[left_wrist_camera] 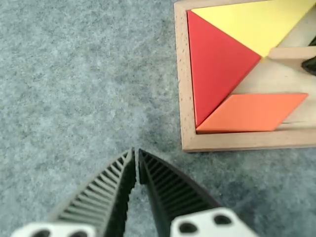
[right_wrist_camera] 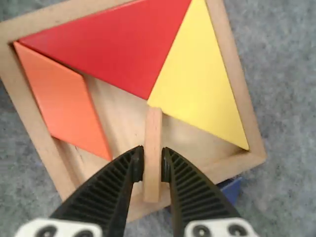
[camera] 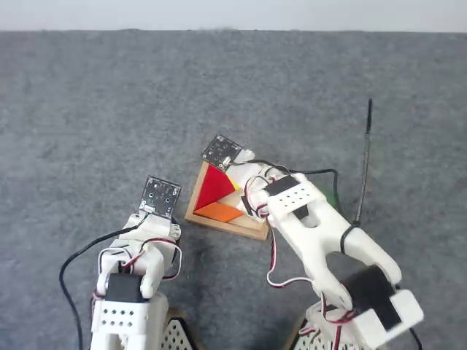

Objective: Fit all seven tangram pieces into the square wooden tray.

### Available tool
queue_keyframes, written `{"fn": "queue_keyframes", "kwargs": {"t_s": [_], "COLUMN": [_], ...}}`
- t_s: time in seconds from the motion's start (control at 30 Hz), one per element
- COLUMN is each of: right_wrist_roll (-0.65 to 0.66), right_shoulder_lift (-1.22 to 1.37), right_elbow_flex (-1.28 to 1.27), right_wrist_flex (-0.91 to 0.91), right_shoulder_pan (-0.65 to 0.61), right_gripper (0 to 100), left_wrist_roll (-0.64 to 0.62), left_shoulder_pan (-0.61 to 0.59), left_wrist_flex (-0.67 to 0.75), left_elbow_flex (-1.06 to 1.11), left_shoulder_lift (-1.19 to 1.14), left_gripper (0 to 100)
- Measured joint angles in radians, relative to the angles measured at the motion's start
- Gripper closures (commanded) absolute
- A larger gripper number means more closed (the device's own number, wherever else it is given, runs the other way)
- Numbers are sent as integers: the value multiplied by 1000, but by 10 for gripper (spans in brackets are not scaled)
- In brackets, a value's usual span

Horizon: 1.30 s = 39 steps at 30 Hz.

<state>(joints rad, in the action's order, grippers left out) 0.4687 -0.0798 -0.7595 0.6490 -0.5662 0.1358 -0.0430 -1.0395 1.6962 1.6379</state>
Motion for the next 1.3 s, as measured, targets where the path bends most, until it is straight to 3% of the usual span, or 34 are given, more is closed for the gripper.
{"fn": "queue_keyframes", "kwargs": {"t_s": [0.1, 0.4, 0.83, 1.1, 1.3], "right_wrist_roll": [5, 37, 9, -71, -72], "right_shoulder_lift": [28, 17, -299, -308, -213], "right_elbow_flex": [-2, -2, -103, -104, -81], "right_wrist_flex": [3, 46, 80, 32, 23], "right_shoulder_pan": [-15, -21, -34, 138, 147], "right_gripper": [802, 795, 797, 798, 798], "left_wrist_roll": [0, 0, 0, 0, 0], "left_shoulder_pan": [0, 0, 0, 0, 0], "left_wrist_flex": [0, 0, 0, 0, 0], "left_elbow_flex": [0, 0, 0, 0, 0], "left_shoulder_lift": [0, 0, 0, 0, 0], "left_gripper": [987, 987, 987, 987, 987]}}
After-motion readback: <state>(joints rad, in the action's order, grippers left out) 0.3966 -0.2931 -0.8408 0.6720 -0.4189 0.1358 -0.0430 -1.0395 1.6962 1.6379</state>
